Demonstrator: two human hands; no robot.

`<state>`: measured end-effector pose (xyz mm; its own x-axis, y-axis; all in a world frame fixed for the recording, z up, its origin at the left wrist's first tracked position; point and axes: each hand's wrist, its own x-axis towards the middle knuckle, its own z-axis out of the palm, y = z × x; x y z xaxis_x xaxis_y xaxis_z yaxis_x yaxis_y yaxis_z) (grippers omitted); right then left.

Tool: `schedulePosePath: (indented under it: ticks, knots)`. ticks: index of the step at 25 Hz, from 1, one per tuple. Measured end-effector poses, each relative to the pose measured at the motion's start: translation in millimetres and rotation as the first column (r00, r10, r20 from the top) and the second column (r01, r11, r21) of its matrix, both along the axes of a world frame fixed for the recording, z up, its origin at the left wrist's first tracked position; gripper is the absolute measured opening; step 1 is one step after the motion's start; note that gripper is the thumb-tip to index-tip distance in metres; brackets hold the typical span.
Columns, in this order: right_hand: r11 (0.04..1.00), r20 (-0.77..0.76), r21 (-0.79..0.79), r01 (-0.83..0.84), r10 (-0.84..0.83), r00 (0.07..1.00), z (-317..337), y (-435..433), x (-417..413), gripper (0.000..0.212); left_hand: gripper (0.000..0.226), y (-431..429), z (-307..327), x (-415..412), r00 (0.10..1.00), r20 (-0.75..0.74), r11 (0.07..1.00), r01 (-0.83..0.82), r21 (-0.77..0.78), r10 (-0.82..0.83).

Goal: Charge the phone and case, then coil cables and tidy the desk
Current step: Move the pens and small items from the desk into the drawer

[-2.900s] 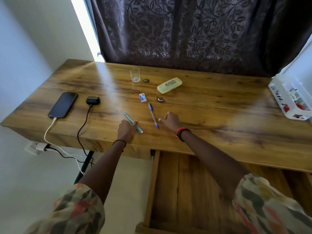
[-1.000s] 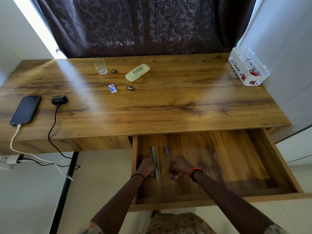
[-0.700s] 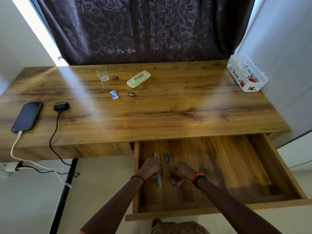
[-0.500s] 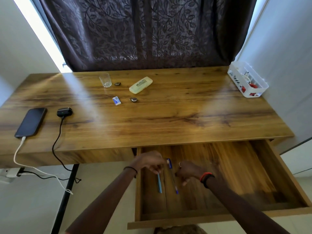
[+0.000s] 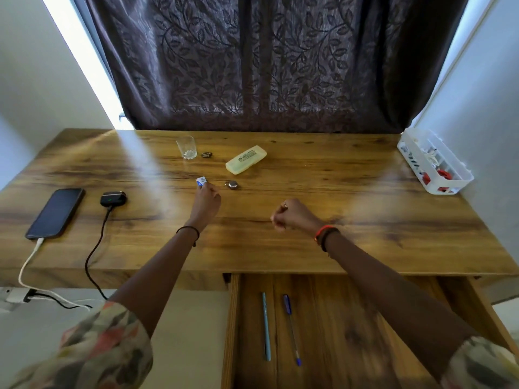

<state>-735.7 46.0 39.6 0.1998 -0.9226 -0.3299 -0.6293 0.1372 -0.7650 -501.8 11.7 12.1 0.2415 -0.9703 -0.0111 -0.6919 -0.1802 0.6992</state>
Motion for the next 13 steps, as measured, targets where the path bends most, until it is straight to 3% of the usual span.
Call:
schedulePosePath:
  ticks: [3,7,10,13]
  knots:
    - [0.986,-0.021,-0.155,0.057,-0.061,0.998,-14.7,-47.2,35.1,0.009,0.055,-15.8,-20.8,15.3,0.998,0.05,0.998,0.048,-0.026,-0.047]
    - [0.968,-0.142,-0.237,-0.083,0.05,0.989,-26.7,-90.2,76.9,0.037,0.082,-41.0,-30.4,29.5,0.985,0.171,0.999,0.033,0.002,-0.033]
    - [0.933,-0.224,-0.271,-0.237,0.179,0.958,-37.1,-110.8,96.7,0.058,0.084,-58.9,-38.8,37.9,0.967,0.236,0.994,0.076,0.082,-0.093]
    - [0.89,-0.334,-0.266,-0.37,0.275,0.902,-45.9,-120.8,105.8,0.07,0.068,-69.0,-48.1,43.8,0.953,0.221,0.971,0.171,0.169,-0.206]
